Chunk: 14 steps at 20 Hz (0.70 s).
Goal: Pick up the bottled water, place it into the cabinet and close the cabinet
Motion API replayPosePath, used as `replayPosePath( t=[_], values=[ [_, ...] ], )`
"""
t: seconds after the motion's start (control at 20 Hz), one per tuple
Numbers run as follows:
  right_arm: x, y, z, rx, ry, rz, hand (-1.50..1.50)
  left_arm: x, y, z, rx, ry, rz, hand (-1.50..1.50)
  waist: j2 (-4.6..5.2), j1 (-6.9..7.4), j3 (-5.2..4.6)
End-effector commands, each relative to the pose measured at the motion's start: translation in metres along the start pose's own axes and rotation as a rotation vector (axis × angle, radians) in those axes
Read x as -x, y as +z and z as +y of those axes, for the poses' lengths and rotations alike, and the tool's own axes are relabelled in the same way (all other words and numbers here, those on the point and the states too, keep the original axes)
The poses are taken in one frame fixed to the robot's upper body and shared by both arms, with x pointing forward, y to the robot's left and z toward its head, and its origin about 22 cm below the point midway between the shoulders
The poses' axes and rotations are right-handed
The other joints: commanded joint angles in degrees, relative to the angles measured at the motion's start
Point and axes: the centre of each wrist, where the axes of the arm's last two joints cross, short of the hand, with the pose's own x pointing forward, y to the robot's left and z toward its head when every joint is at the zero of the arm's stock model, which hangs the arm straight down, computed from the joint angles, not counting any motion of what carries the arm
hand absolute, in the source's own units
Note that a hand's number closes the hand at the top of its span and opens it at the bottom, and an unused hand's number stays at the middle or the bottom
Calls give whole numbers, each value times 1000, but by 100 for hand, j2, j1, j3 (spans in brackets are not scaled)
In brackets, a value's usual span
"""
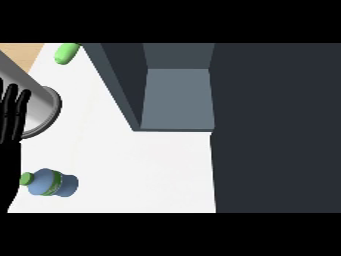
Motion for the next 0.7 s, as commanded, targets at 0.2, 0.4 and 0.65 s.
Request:
replayPosePath(
  t=[0.2,0.4,0.65],
  values=[
    [-32,37,-7,25,-79,-54,-150,-25,40,84,73,20,-15,-150,20,-5,25],
    [-17,48,14,-61,-223,206,-150,-3,62,83,43,152,277,-150,27,40,23],
    [-41,73,3,-51,-231,227,-150,-39,75,93,46,167,278,-150,42,-22,32]
  ],
)
